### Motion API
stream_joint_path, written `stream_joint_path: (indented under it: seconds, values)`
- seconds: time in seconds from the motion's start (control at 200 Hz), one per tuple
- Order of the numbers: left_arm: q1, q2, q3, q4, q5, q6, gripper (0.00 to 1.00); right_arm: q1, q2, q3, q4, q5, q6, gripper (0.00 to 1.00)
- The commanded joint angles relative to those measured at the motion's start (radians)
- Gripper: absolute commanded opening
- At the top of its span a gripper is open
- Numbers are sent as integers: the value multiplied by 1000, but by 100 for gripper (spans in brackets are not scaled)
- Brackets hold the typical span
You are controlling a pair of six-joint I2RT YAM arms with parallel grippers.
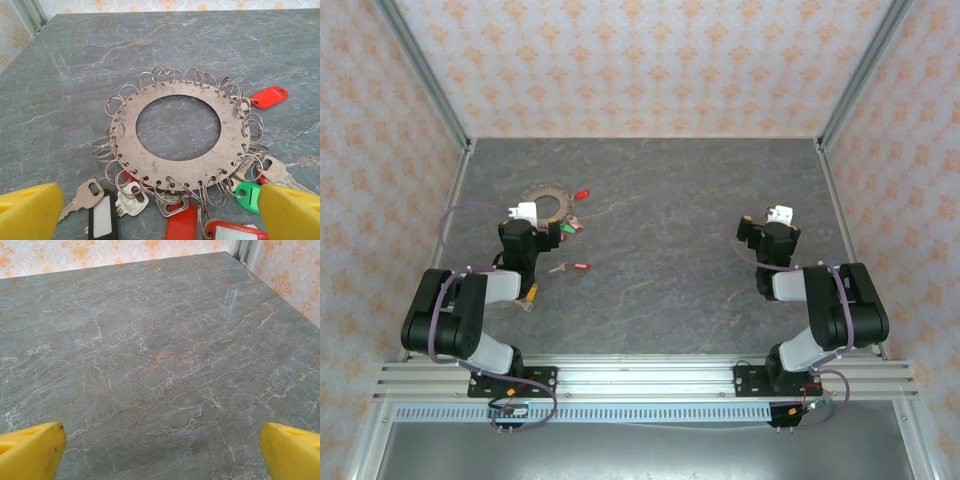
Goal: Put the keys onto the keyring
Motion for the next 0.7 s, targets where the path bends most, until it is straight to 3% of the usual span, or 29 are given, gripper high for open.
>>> stream_joint_path:
  seconds: [0.0,0.696]
  values:
    - [-3,-3,22,-8,-25,-5,100,-4,-11,-12,29,-34,-14,99]
    - [-2,-3,23,-11,-23,-7,100,-7,-2,9,1,-20,-4,99]
